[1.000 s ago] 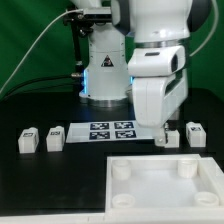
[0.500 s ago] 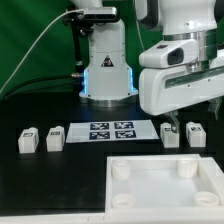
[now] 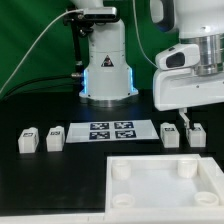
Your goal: Assemble one leg
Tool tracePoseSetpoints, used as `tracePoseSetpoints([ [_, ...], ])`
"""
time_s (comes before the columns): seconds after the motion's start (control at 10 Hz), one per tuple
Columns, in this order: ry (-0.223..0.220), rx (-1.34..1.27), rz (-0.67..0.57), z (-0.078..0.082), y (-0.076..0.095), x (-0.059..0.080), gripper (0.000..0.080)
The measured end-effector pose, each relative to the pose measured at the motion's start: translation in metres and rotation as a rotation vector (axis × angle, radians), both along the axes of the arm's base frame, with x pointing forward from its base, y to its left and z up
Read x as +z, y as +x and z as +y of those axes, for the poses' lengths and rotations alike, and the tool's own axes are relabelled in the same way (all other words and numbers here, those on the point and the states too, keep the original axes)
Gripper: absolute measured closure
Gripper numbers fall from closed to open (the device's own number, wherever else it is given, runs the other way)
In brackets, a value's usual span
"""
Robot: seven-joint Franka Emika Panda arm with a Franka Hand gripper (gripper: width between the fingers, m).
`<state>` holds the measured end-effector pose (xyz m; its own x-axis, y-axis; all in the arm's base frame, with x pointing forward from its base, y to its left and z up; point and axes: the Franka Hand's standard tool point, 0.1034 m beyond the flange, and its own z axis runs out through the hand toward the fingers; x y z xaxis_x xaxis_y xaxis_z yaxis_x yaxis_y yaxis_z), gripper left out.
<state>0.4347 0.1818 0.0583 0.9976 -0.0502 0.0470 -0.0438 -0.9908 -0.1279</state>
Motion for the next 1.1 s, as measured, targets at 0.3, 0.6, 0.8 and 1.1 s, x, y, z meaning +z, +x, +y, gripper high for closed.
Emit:
tracePoseSetpoints([
  [0.3,-0.019,0.041,0.101,-0.004,-0.004,-0.002,0.015],
  [0.6,-0.053,0.067,0.404,0.001,-0.027,-0.016,0.015],
  [0.8,-0.07,0.081,0.62,-0.001,-0.034,-0.02,0.015],
  [1.1,-0.082,0.094,0.865,-0.006,-0.035,-0.017,0.015],
])
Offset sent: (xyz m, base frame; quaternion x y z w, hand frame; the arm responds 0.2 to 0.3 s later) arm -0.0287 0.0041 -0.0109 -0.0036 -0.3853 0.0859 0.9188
